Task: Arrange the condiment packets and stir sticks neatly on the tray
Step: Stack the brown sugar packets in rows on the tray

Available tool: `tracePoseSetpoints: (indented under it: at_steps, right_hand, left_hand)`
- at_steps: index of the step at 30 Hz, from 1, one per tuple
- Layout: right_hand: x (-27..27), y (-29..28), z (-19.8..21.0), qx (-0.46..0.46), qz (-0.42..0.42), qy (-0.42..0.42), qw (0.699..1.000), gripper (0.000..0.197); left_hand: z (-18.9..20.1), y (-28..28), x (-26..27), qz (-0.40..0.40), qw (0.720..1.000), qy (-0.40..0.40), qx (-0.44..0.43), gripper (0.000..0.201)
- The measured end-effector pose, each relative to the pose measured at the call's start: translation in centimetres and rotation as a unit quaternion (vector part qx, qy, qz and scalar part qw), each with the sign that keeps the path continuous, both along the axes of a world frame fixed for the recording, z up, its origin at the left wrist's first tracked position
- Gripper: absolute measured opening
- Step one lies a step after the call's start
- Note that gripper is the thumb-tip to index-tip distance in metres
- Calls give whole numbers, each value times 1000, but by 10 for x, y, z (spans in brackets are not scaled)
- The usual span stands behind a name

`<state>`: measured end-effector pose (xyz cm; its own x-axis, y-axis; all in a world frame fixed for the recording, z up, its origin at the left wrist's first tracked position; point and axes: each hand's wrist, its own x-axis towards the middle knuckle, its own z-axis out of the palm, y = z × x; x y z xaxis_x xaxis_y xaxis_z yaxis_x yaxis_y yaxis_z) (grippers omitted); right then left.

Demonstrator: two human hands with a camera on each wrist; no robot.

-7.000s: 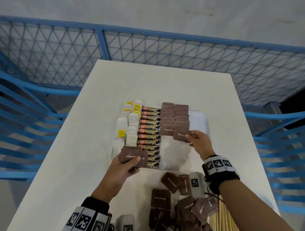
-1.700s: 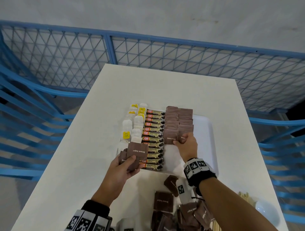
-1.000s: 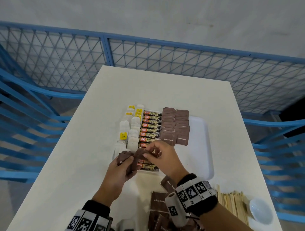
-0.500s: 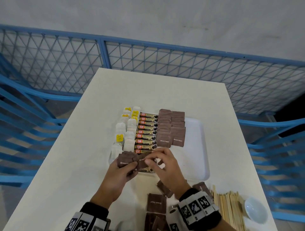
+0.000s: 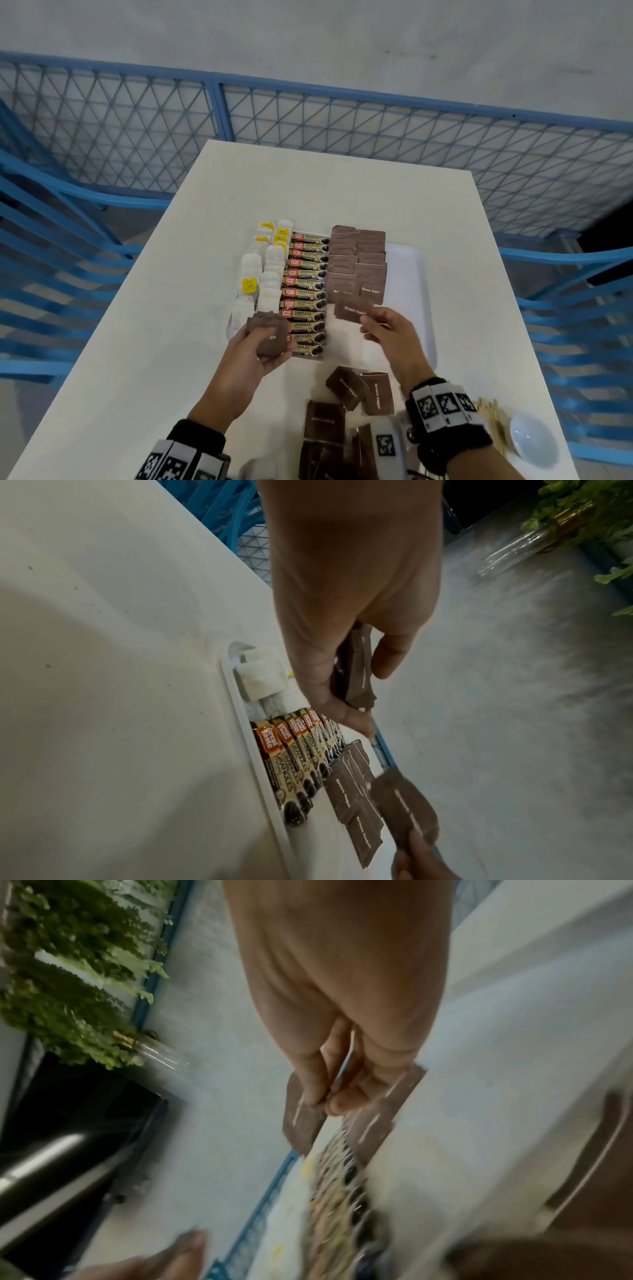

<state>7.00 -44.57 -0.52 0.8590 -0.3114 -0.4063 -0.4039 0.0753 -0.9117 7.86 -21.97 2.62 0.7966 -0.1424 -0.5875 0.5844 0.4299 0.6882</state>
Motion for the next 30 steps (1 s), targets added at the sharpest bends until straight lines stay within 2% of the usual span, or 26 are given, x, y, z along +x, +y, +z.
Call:
tracePoseSetpoints:
  at_steps: [2,5,14,24,27,30]
  right_hand:
    - [5,-15,-8,-29,-49,6,998,7]
    - [15,-34,-18,-82,-74,24,994,3]
    - [46,-47,-38,-180,-52,65,980,17]
    - [50,-35,-39,-217,-58,72,972,41]
    - [48,-30,-36,-251,-71,49,964,47]
    - [43,-16,-27,-285,-47,-7,957,37]
  left_hand:
    - [2,1,0,2,1000,2,-11,21]
    - [2,2,-2,-2,1000,-1,-4,24]
    - [-4,6,-3,-30,994,-29,102,26]
    - [-4,5,-6,-65,990,-62,109,24]
    - [-4,4,-6,-71,988,-73,116,24]
    - [-5,3,-5,-60,988,-79,118,22]
